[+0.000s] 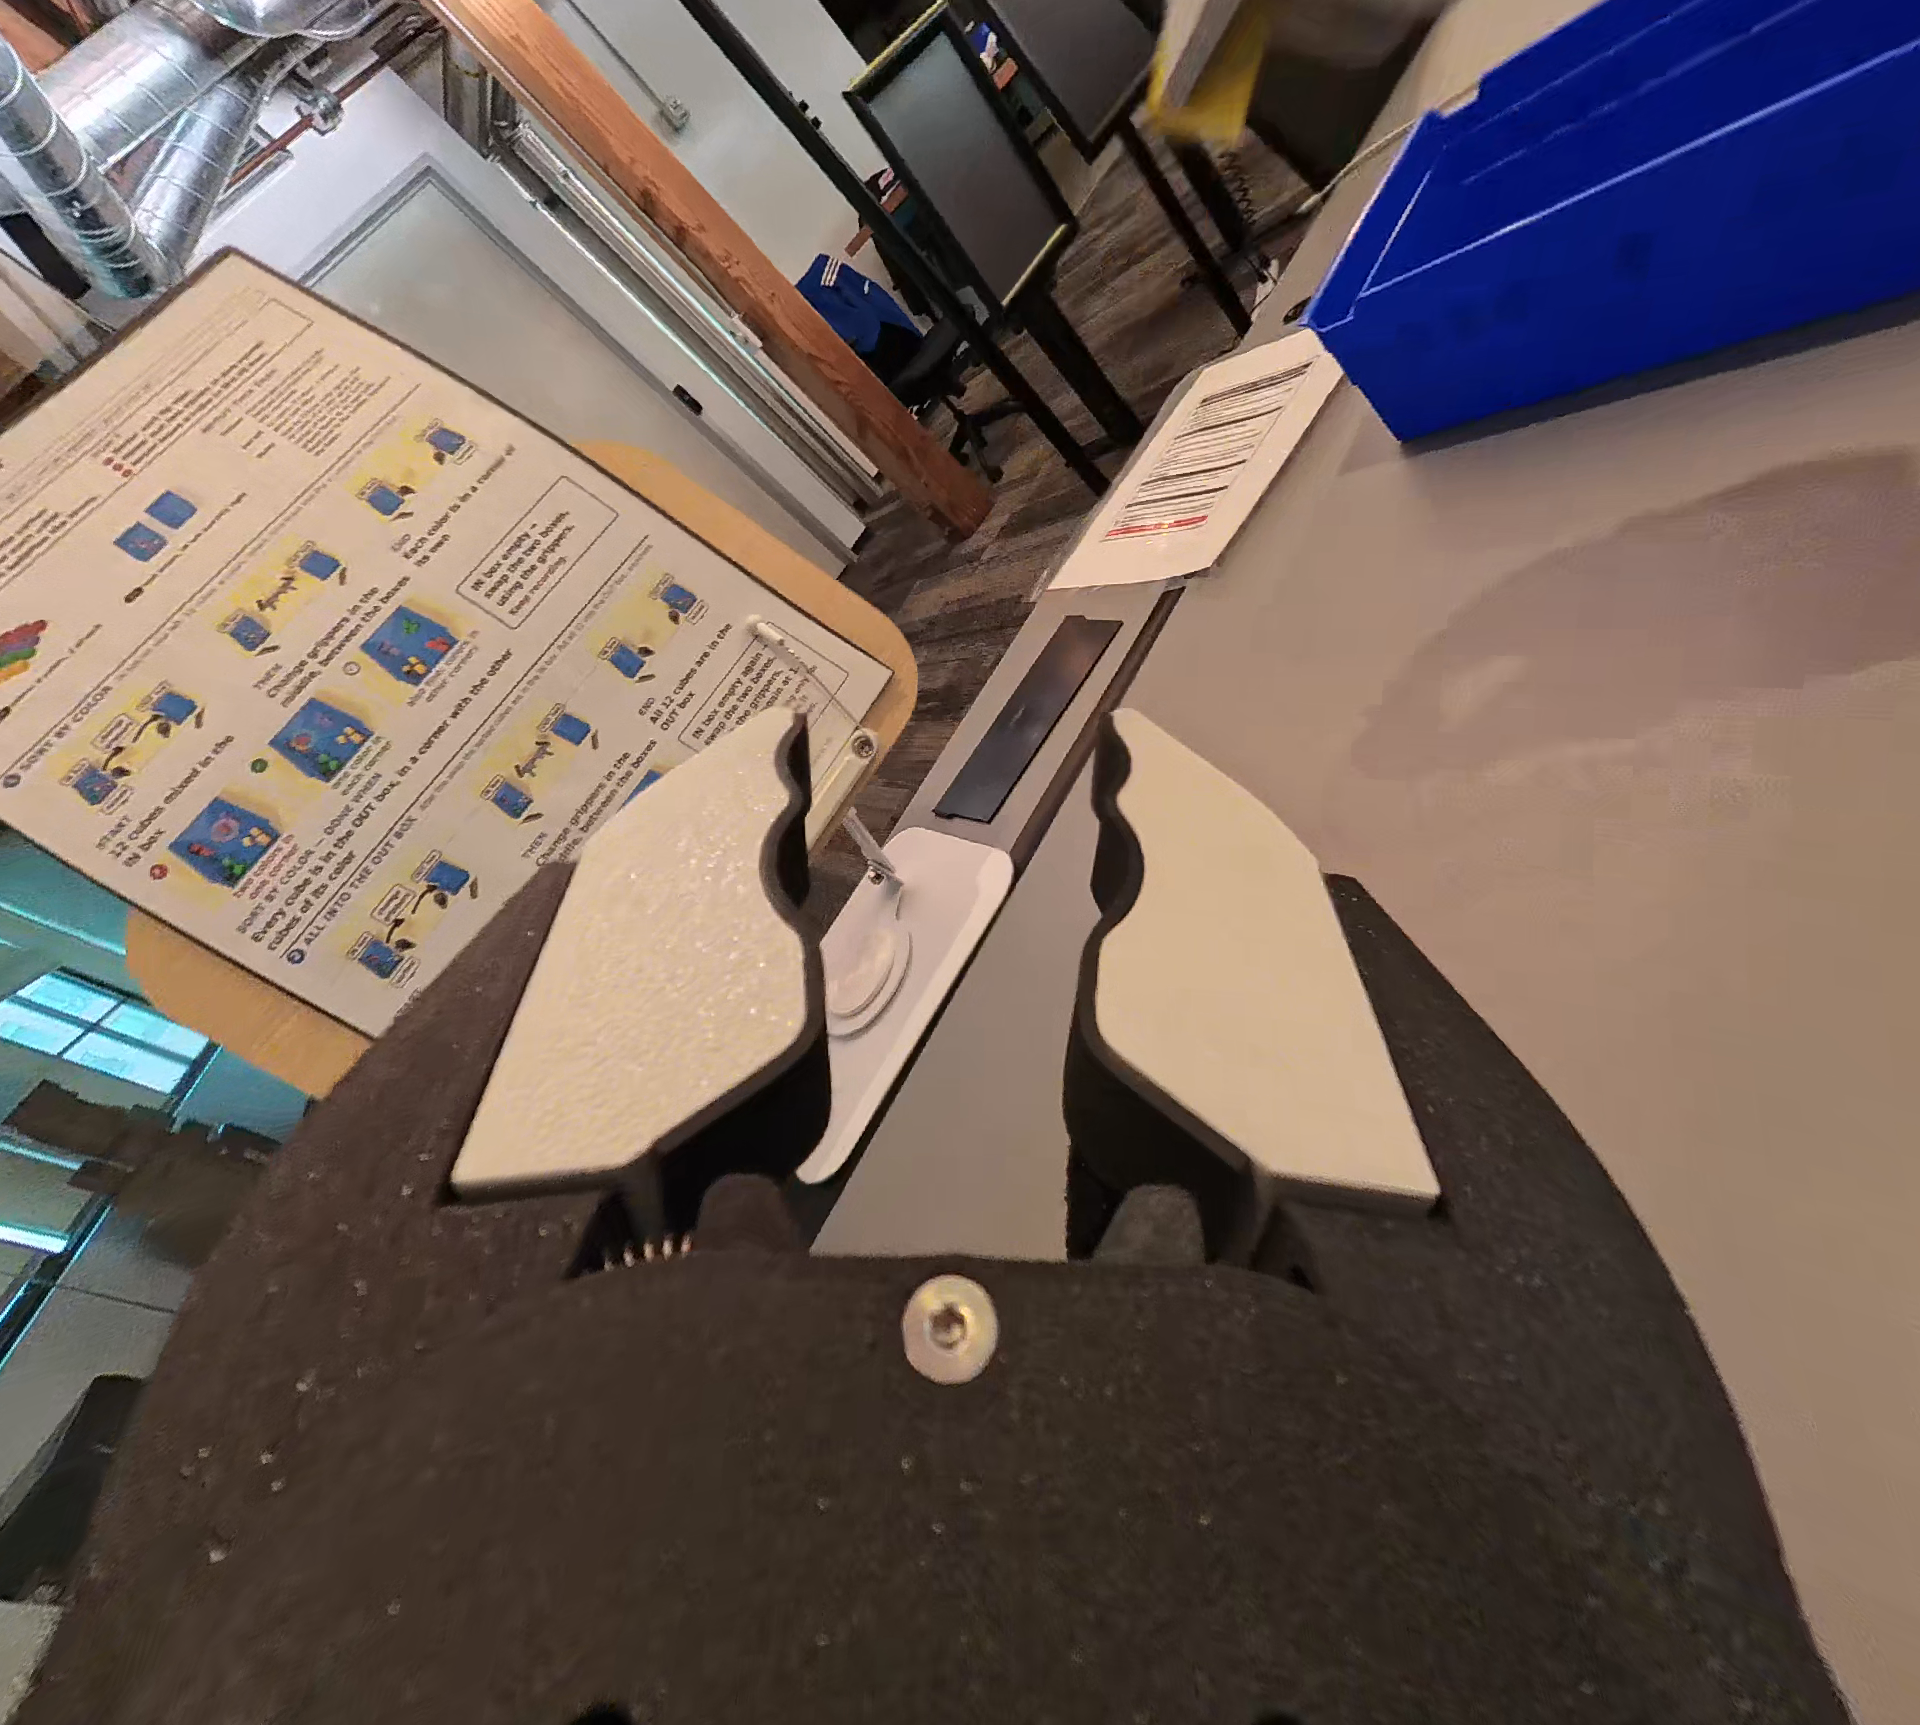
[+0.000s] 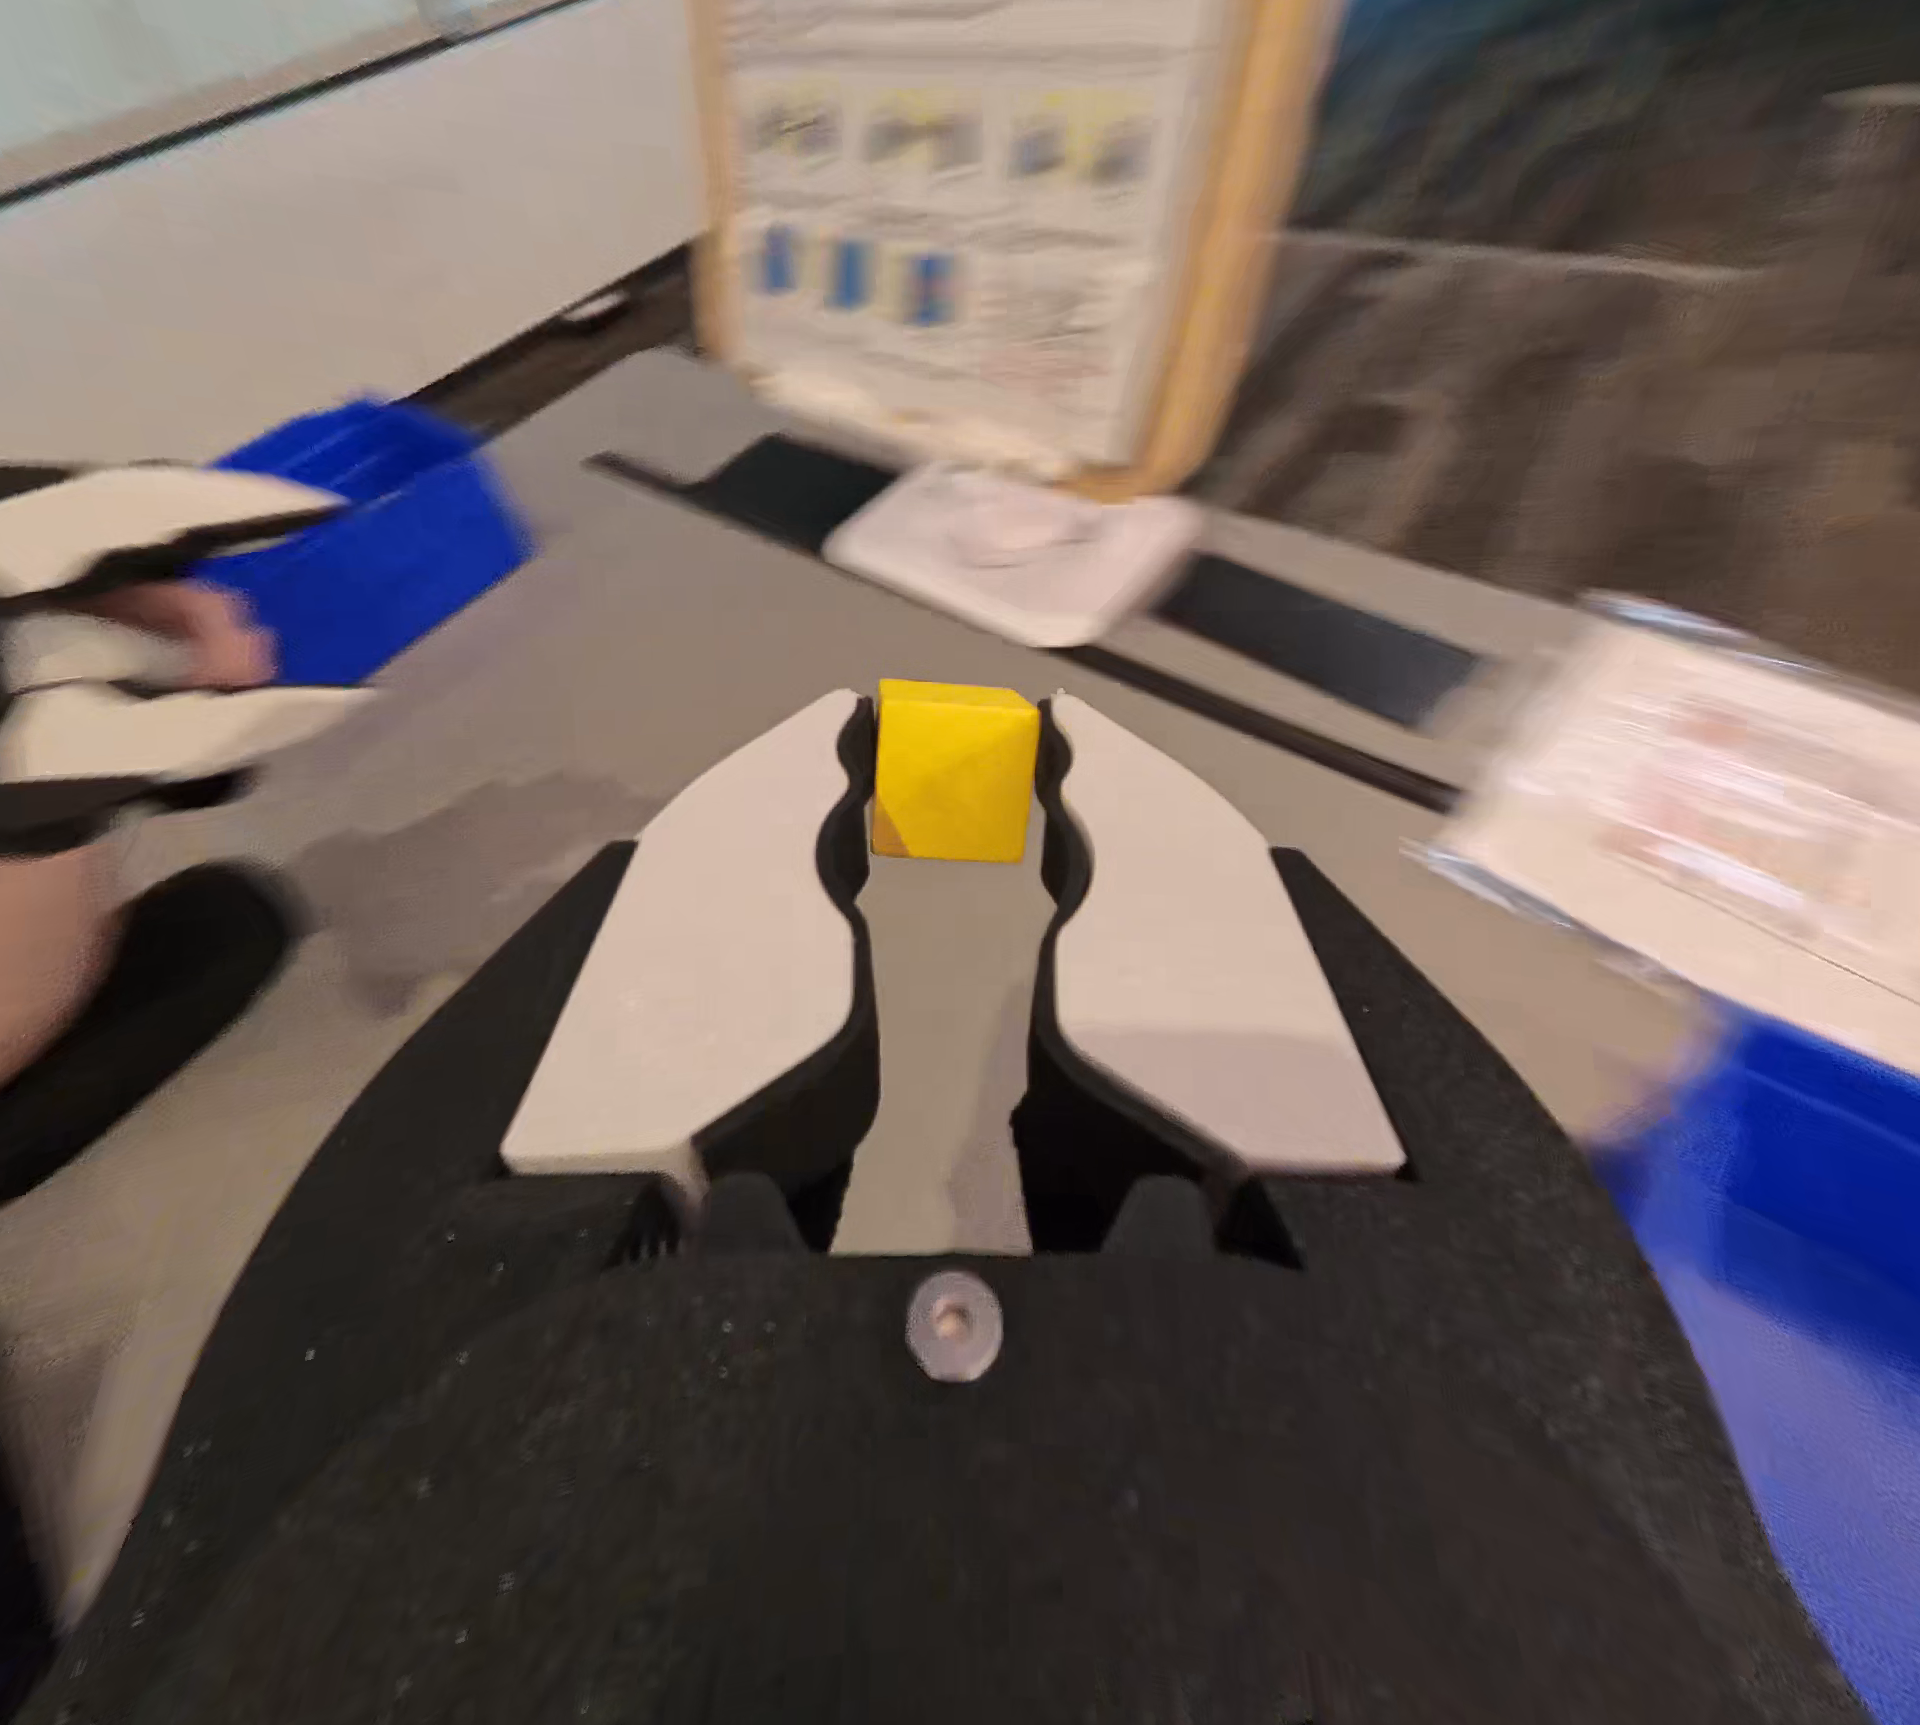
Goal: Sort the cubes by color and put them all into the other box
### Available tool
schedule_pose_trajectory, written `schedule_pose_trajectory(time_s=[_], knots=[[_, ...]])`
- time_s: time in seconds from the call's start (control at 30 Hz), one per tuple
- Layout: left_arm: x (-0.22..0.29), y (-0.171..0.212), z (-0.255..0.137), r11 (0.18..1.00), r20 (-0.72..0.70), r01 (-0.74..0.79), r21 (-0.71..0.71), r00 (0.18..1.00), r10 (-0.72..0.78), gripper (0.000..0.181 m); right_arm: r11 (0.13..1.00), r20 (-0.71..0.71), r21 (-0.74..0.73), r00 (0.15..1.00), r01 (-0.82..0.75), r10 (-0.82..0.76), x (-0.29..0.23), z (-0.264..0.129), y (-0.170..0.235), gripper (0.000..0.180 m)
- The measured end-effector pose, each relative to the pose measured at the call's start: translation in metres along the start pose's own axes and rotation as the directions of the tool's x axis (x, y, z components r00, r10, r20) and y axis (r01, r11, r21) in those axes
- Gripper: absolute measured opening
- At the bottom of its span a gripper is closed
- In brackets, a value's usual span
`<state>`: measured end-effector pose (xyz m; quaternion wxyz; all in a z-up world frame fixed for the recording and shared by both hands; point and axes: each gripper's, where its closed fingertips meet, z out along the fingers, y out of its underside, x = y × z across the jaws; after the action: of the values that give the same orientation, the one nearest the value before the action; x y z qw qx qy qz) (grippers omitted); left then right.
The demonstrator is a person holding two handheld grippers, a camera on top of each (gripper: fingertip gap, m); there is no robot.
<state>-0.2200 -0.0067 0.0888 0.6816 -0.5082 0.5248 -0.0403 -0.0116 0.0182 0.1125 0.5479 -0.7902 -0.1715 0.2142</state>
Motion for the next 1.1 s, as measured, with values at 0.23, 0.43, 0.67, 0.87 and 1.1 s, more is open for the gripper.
schedule_pose_trajectory(time_s=[0.23, 0.43, 0.67, 0.87, 1.1], knots=[[-0.006, 0.015, 0.006, 0.999, -0.002, 0.031, -0.042, 1.000, -0.031, 0.047, 0.926, -0.355, -0.270, 0.921, -0.264, 0.159, 0.204, -0.076, 0.087, 0.029], [-0.009, 0.030, 0.010, 0.996, 0.017, 0.023, -0.086, 1.000, -0.022, 0.044, 0.867, -0.374, -0.406, 0.918, -0.288, 0.129, 0.235, -0.082, 0.143, 0.029], [-0.015, 0.033, 0.009, 0.995, 0.037, 0.010, -0.103, 0.999, -0.006, 0.042, 0.722, -0.401, -0.583, 0.905, -0.373, 0.144, 0.243, -0.092, 0.201, 0.029], [-0.018, 0.037, 0.008, 0.994, 0.043, 0.008, -0.111, 0.999, -0.004, 0.041, 0.662, -0.409, -0.634, 0.900, -0.399, 0.150, 0.244, -0.092, 0.240, 0.029], [-0.031, 0.031, -0.001, 0.995, 0.075, 0.018, -0.095, 0.997, -0.011, 0.041, 0.695, -0.457, -0.595, 0.881, -0.404, 0.121, 0.246, -0.095, 0.232, 0.049]])
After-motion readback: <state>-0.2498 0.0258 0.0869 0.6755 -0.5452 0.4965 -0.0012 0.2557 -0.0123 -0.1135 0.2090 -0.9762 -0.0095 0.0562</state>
